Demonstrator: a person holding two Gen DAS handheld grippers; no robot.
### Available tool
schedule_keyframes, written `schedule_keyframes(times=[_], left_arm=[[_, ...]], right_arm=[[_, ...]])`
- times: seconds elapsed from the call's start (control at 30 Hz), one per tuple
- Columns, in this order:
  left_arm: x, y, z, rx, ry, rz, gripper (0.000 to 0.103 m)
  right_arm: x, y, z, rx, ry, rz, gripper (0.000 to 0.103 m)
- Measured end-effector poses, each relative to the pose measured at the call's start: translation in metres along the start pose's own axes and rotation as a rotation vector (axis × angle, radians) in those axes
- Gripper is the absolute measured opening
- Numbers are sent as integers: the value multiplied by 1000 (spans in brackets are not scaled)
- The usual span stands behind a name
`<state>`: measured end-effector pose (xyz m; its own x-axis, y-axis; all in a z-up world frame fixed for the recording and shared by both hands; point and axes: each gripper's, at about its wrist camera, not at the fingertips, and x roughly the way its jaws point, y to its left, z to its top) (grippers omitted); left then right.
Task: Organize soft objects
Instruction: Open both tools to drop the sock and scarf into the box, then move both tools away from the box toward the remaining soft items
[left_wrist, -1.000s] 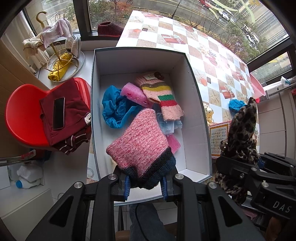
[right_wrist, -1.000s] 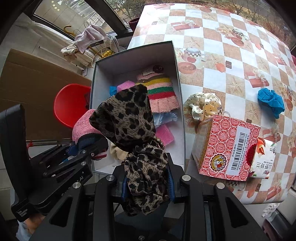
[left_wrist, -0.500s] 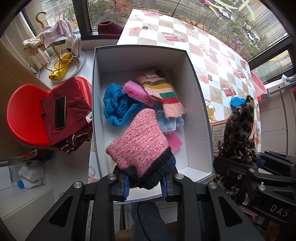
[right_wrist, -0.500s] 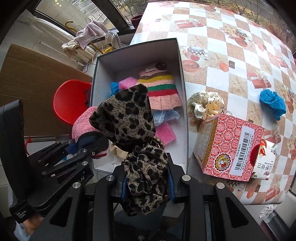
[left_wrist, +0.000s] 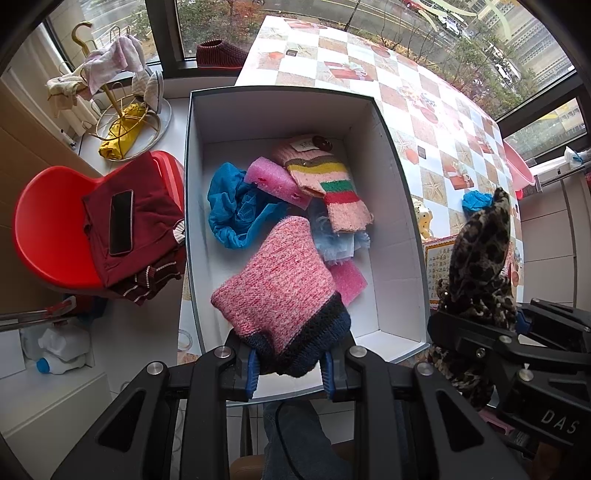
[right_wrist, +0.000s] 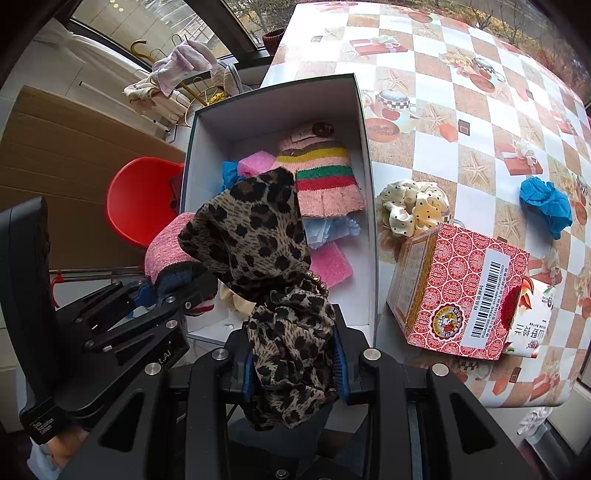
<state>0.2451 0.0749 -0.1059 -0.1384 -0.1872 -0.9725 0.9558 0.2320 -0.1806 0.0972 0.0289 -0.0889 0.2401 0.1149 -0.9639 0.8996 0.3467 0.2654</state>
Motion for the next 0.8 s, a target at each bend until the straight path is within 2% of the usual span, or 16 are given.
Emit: schedule_keyframes(times=[0.17,0.27,0.3,0.33,0.37,0.43,0.5,0.63,0.7,0.8], left_arm=[[4,-1,0,11,8,19,32],[7,-3,0,17,16,38,48],[8,-4,1,18,17,48,61],[9,-4,1,19,18,57,73],[9,-4,1,20,20,64,77],[11,-3,0,15,35,64,80],[13,-1,2,7,48,55,82],[14,1,2,-8,54,57,92],[14,1,3,-15,51,62,93],[12,3,5,-33,46,52,103]], right_arm=[[3,5,3,-23,2,-20,33],[6,8,7,-23,-2,-25,33],[7,8,9,-24,-3,-28,33],[8,9,11,-24,-3,-29,38],[8,9,13,-24,-2,-27,42],[8,11,15,-27,-8,-40,63],[6,13,16,-33,-17,-45,70],[1,13,19,-33,-32,-41,88],[-1,11,20,-25,-38,-40,90],[-6,7,21,-8,-45,-33,90]])
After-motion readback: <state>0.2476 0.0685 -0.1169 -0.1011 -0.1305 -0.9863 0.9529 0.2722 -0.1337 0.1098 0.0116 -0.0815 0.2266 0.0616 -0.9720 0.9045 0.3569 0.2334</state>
